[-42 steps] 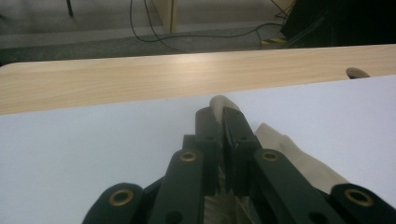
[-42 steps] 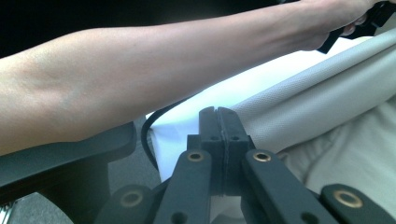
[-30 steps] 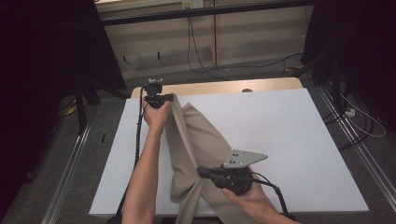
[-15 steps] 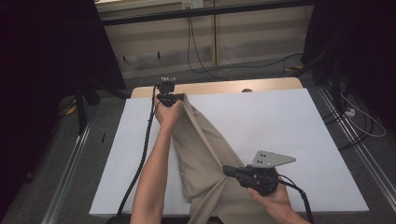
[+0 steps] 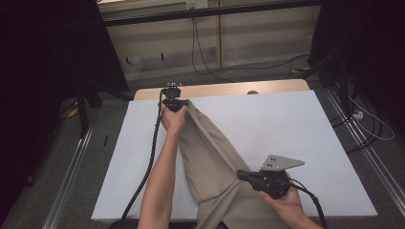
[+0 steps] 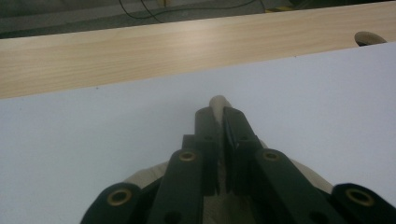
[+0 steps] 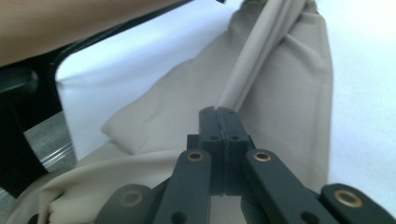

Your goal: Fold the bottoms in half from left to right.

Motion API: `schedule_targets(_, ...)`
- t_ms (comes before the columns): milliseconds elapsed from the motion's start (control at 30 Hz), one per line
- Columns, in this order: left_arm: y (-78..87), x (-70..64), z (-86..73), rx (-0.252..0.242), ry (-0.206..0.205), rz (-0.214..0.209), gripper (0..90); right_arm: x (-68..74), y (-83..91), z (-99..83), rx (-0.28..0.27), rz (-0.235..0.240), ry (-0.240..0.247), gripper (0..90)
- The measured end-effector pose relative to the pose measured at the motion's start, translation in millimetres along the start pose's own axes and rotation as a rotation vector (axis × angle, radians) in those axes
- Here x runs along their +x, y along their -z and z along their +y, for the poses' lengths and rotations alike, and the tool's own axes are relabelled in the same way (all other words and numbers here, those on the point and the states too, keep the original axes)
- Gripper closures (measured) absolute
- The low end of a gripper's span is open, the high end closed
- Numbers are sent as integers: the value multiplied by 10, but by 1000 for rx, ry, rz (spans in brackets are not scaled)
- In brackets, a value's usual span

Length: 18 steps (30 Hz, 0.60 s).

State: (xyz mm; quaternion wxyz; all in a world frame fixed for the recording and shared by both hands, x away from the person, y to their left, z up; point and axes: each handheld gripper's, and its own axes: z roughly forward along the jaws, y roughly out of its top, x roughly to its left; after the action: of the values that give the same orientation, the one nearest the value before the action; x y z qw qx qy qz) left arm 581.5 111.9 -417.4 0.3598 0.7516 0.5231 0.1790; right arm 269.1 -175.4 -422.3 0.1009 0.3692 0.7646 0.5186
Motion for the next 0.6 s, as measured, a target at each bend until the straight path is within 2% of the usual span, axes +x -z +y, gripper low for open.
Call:
schedule_targets(67,-19,1,-15,4,-1,14,852,-36,-6,-17,14,-22,1,900)
schedule_targets(133,-59,-3,-32,6,10,0,852,-78,-1,-43,31,-37,-12,900)
schedule_targets(200,-96,-17,-46,8,13,16,848,-112,1,-79,50,-58,-23,900)
schedule_targets(233,-126,-27,-55,8,24,5,848,-130,-1,-97,63,-64,-24,900)
schedule_targets(433,-243,-92,-108,16,22,-26,798,-236,13,-185,108,-107,-22,900)
schedule_targets(500,-249,-90,-115,3,34,-55,720,-281,4,-214,122,-110,-36,900)
schedule_targets(567,-222,-98,-107,-24,37,-67,510,-319,-3,-241,147,-125,-44,900)
schedule_targets(600,-196,-97,-100,-38,21,-86,491,-333,-10,-255,156,-137,-48,900)
